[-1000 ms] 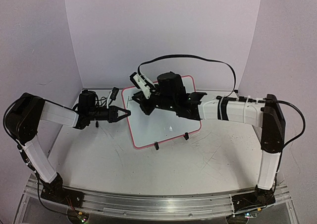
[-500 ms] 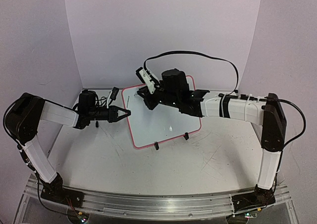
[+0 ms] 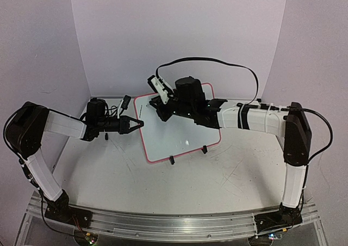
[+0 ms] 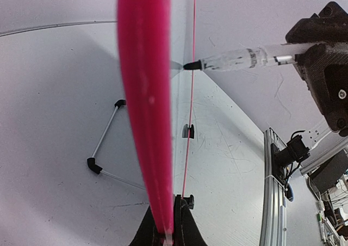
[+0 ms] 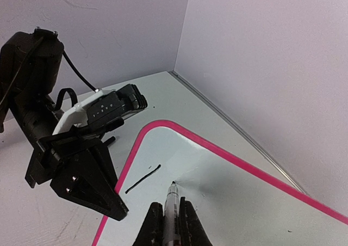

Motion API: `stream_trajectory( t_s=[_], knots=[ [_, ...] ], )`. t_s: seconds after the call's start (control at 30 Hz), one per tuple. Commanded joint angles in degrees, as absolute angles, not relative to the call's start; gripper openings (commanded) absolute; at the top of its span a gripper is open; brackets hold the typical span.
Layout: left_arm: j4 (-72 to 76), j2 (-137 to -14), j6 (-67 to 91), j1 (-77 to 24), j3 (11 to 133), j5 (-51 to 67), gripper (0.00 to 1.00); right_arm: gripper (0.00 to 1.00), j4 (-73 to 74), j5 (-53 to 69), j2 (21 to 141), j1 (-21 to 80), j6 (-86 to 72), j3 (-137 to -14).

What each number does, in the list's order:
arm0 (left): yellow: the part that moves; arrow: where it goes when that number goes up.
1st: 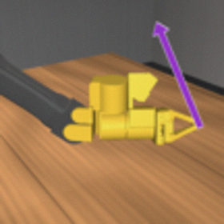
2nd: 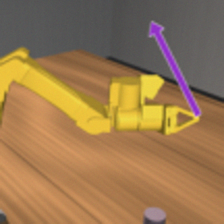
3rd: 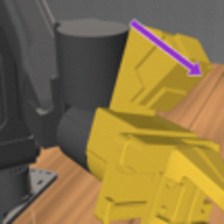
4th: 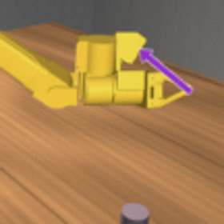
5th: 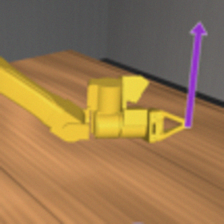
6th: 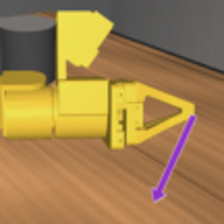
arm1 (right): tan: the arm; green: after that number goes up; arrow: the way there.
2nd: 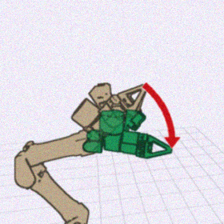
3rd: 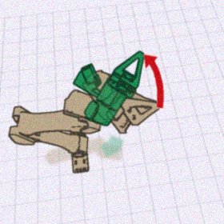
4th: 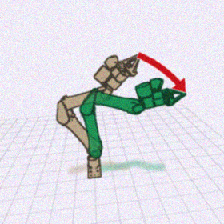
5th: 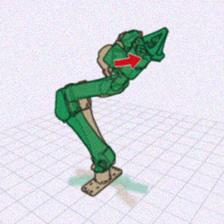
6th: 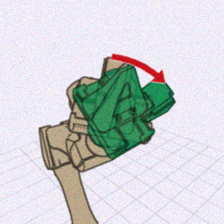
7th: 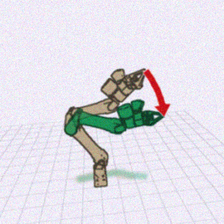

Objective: Write a sentence on the whiteboard

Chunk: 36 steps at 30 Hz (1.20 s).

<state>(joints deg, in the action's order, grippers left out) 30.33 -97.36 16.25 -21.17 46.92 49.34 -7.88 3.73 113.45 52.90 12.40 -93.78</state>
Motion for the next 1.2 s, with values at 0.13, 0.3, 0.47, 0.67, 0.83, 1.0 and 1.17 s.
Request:
stream_trajectory(
  t_s=[0.13, 0.3, 0.47, 0.67, 0.83, 1.0, 1.17],
  knots=[
    [27.9, -97.7, 11.0, -20.5, 48.4, 40.7, 0.00, 0.00, -8.3, 3.6, 114.8, 52.9, 11.6, -96.5],
    [27.9, -97.7, 11.0, -20.5, 48.5, 40.7, 0.00, 0.00, -8.1, 4.2, 114.8, 53.0, 11.2, -96.4],
    [27.8, -97.7, 11.0, -20.5, 48.4, 40.7, 0.00, 0.00, -8.0, 4.6, 115.2, 53.5, 10.9, -96.5],
    [27.7, -97.5, 10.9, -20.5, 48.4, 40.5, 0.00, 0.00, -7.7, 5.1, 116.1, 54.0, 10.5, -97.1],
    [27.7, -97.6, 10.8, -20.6, 48.4, 40.5, 0.00, 0.00, -7.5, 5.4, 116.6, 54.4, 10.2, -97.5],
    [27.6, -97.4, 10.8, -20.5, 48.4, 40.4, 0.00, 0.00, -7.2, 5.1, 116.9, 54.4, 10.1, -97.9],
    [27.5, -97.4, 10.6, -20.5, 48.3, 40.3, 0.00, 0.00, -7.2, 3.2, 116.8, 54.4, 10.0, -97.7]
  ],
)
